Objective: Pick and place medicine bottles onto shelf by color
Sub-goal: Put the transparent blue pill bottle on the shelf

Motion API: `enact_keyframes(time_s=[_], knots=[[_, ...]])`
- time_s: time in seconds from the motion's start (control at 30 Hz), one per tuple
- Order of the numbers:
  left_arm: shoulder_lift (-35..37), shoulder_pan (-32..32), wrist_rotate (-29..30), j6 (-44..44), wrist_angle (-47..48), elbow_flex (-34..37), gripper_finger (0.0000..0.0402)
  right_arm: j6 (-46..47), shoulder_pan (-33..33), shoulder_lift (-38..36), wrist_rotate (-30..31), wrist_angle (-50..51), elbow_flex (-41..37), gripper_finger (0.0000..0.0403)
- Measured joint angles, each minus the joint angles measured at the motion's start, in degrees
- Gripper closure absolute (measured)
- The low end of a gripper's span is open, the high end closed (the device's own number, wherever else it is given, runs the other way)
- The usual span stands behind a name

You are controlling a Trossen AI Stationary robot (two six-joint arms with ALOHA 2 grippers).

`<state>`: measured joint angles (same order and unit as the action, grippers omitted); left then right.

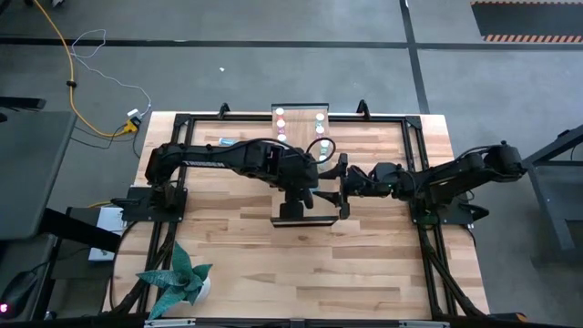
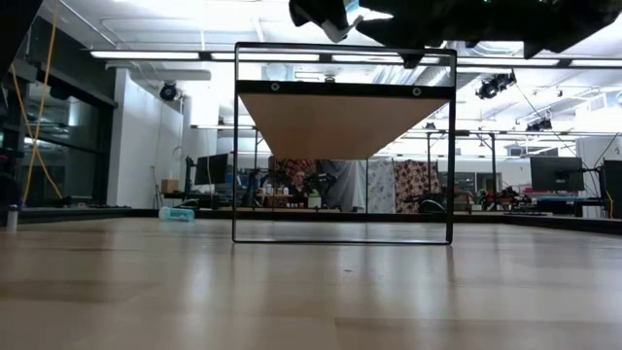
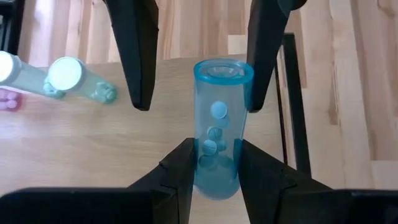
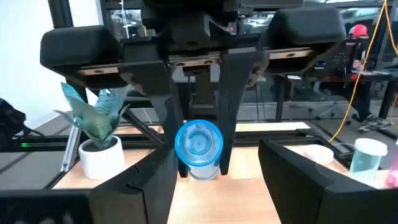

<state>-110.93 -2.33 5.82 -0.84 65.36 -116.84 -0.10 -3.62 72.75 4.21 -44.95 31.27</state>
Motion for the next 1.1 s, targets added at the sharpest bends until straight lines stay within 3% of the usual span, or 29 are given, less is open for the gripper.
enact_keyframes(time_s=[0.33,0.77,1.1], knots=[[0.0,0.1,-0.2,-0.1,-0.2,0.0,0.0305,0.1,0.1,0.0,-1.2,-0.3,0.0,0.0193],[0.0,0.0,0.0,-0.5,-0.4,0.0,0.0305,0.1,-0.3,0.0,-1.8,-0.4,0.0,0.0298],[0.0,0.1,-0.2,-0.6,-0.8,0.0,0.0304,-0.4,-0.2,0.0,-3.2,-0.5,0.0,0.0314]])
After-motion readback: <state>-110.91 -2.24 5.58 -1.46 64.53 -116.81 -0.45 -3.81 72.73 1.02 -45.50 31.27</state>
